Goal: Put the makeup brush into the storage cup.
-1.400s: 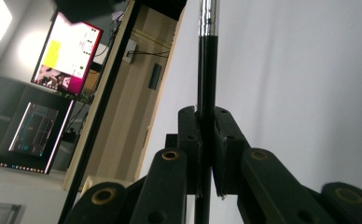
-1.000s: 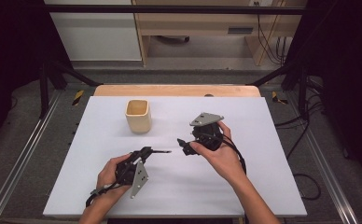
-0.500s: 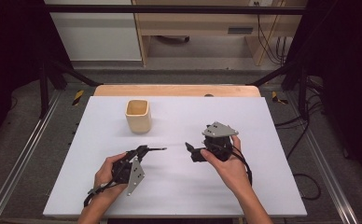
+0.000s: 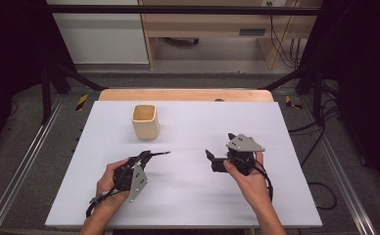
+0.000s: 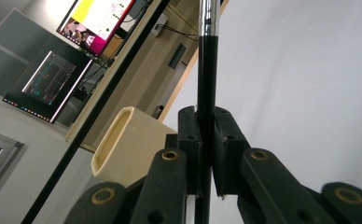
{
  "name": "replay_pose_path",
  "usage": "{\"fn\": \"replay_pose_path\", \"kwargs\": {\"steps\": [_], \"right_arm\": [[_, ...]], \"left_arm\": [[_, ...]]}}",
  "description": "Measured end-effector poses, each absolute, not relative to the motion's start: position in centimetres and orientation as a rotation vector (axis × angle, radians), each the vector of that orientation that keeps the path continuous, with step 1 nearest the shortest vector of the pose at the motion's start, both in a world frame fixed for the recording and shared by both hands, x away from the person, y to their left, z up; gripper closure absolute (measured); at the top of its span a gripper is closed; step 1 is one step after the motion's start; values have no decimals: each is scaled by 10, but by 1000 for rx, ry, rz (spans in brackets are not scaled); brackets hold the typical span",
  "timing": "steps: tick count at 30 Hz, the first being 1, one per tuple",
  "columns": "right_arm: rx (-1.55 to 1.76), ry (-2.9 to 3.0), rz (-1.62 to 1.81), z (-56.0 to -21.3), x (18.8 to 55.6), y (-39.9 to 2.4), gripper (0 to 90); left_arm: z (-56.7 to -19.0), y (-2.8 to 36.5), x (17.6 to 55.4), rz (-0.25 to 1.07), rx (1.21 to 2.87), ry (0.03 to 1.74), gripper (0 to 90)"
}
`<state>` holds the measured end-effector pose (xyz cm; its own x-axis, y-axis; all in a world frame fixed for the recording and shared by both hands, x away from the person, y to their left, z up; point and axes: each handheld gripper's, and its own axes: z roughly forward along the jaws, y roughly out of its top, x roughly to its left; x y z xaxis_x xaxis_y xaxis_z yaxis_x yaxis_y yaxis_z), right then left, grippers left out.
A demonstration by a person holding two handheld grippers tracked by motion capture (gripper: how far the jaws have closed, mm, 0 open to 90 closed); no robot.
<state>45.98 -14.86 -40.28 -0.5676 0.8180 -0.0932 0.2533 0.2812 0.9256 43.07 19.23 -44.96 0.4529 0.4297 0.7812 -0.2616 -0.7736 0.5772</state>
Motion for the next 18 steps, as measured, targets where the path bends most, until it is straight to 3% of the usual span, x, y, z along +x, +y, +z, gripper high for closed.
{"fn": "replay_pose_path", "kwargs": {"steps": [18], "right_arm": [[1015, 1923, 1234, -441, 445, -176, 63]], "left_arm": [[-443, 209, 436, 1279, 1967, 307, 834]]}}
